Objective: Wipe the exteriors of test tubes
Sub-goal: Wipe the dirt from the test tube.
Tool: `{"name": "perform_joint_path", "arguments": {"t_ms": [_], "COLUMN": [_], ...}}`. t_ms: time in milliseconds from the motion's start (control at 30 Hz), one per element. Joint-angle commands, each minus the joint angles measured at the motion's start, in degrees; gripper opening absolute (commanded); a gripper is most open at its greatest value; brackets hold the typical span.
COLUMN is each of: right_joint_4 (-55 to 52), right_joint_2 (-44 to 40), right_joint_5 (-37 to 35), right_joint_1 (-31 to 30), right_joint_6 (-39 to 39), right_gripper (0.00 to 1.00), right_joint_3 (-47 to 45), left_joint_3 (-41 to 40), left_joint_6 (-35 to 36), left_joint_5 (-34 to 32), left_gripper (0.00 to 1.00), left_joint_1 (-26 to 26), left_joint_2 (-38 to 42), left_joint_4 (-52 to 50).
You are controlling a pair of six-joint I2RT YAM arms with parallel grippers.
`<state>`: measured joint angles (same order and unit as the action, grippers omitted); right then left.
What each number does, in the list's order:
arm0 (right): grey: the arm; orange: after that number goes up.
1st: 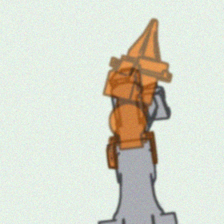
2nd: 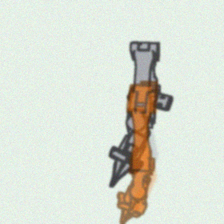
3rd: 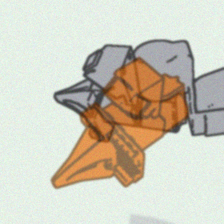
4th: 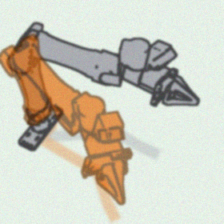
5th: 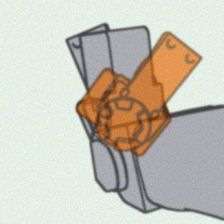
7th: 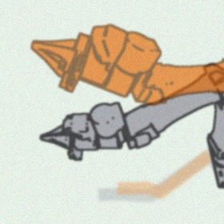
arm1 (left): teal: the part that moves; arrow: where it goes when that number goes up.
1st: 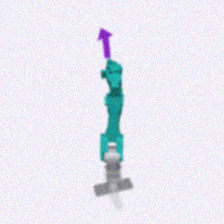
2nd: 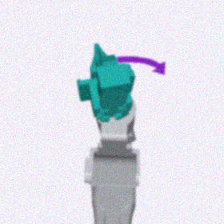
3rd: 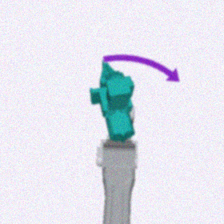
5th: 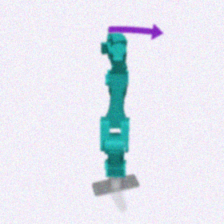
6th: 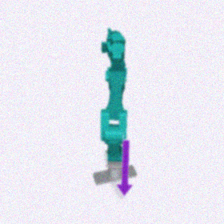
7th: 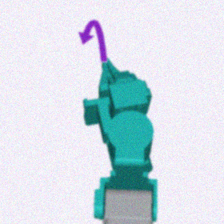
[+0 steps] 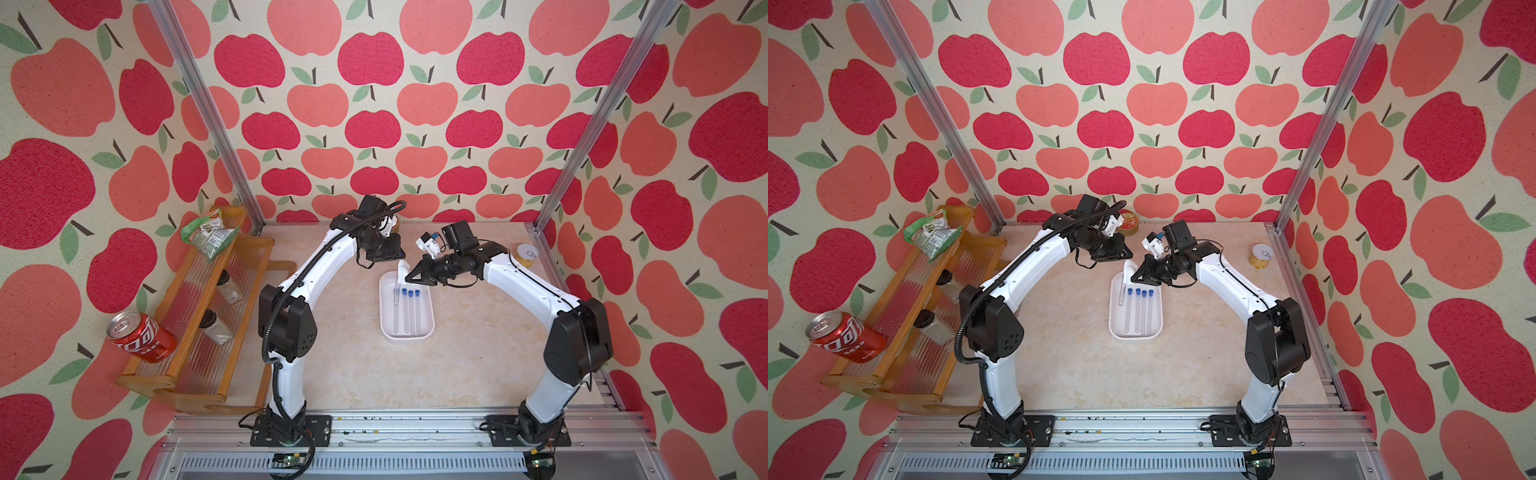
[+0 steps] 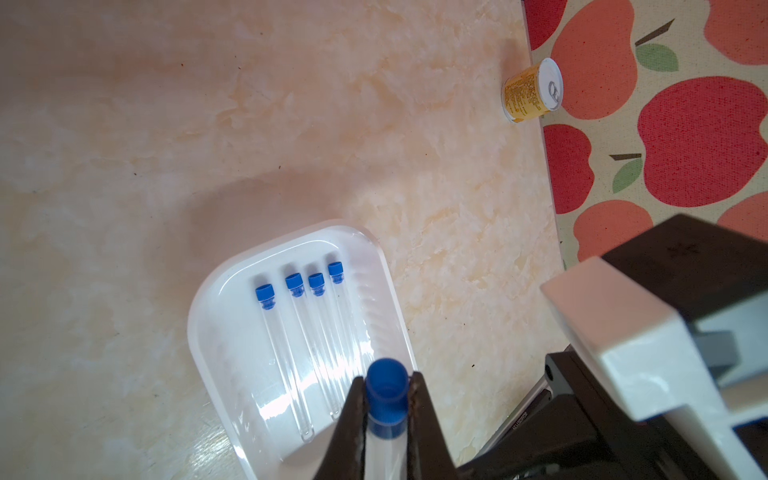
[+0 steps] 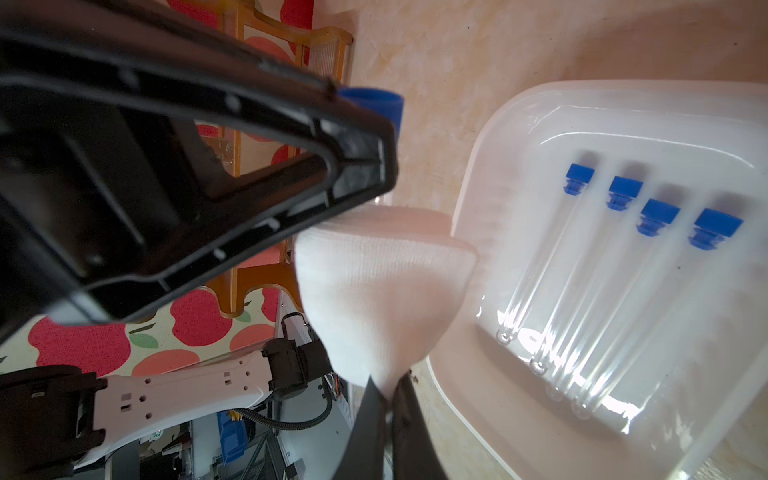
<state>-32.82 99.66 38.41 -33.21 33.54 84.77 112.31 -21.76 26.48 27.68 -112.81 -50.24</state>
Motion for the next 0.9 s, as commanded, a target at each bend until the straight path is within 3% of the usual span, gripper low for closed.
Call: {"name": "perform_joint_path", "arguments": {"t_ms": [0, 333, 867], "right_joint_4": [-1.66, 2.85, -1.7], "right_joint_2": [-1.3, -8.92, -4.73], "right_joint_5": [-0.77, -1.69, -2.77], "right_joint_1": [-1.34, -3.6, -1.72], "right_joint_6": [-1.21, 2.49, -0.1], "right_gripper": [0.0, 0.0, 0.0], "right_joint_3": [-1.73, -12.42, -3.32], "left_joint_3": [0.15, 1.68, 0.2], "left_joint_6": [-1.14, -1.51, -2.08], "left_joint_5": [1.15, 2.04, 1.77], "left_gripper": [0.13, 0.13, 0.13], "left_joint_1": [0.18, 0.18, 1.3], "left_joint_2": [1.28, 1.13, 2.07], "left_joint_4": [0.87, 0.65, 0.89]}}
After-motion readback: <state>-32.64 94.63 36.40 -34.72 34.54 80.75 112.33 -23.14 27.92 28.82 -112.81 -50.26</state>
